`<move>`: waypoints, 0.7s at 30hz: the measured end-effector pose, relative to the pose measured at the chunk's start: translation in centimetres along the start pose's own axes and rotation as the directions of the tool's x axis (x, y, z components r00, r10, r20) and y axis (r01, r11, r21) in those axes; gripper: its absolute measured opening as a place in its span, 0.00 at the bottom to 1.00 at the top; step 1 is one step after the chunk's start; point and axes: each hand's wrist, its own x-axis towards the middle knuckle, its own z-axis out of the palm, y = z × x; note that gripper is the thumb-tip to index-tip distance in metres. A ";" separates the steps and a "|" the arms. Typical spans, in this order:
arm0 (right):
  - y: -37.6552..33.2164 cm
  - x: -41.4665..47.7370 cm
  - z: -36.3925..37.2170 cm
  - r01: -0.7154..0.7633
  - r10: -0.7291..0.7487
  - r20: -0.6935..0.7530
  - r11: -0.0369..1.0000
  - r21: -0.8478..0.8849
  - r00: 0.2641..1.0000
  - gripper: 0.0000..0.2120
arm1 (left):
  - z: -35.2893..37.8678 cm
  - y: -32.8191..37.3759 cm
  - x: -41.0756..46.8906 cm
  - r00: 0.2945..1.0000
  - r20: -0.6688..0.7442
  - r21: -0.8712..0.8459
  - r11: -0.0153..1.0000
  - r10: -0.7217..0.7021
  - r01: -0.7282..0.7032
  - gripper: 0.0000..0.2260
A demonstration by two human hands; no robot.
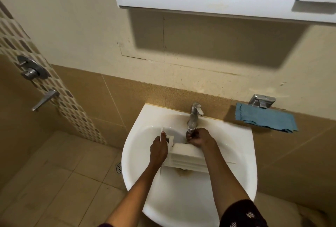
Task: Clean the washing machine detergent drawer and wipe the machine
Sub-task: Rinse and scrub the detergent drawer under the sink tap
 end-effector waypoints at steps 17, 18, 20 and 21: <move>-1.7 -1.7 -2.9 0.052 -0.053 0.047 0.998 0.022 0.997 0.10 | -0.1 -0.4 -0.5 0.999 -0.002 -0.047 0.998 0.038 -0.038 0.21; -2.4 -3.2 -3.4 0.053 -0.055 0.129 0.998 0.017 0.990 0.08 | -0.1 -0.4 -0.6 0.999 -0.002 -0.051 0.998 0.046 -0.046 0.21; -3.5 -5.7 -4.8 0.095 -0.063 0.160 0.976 -0.197 0.985 0.08 | 0.1 -0.7 -1.0 0.997 -0.003 -0.053 0.996 0.071 -0.071 0.18; -4.0 -6.6 -5.3 0.101 -0.061 0.120 0.929 -0.357 0.991 0.12 | 0.3 -1.1 -1.2 0.997 -0.006 -0.062 0.995 0.081 -0.081 0.16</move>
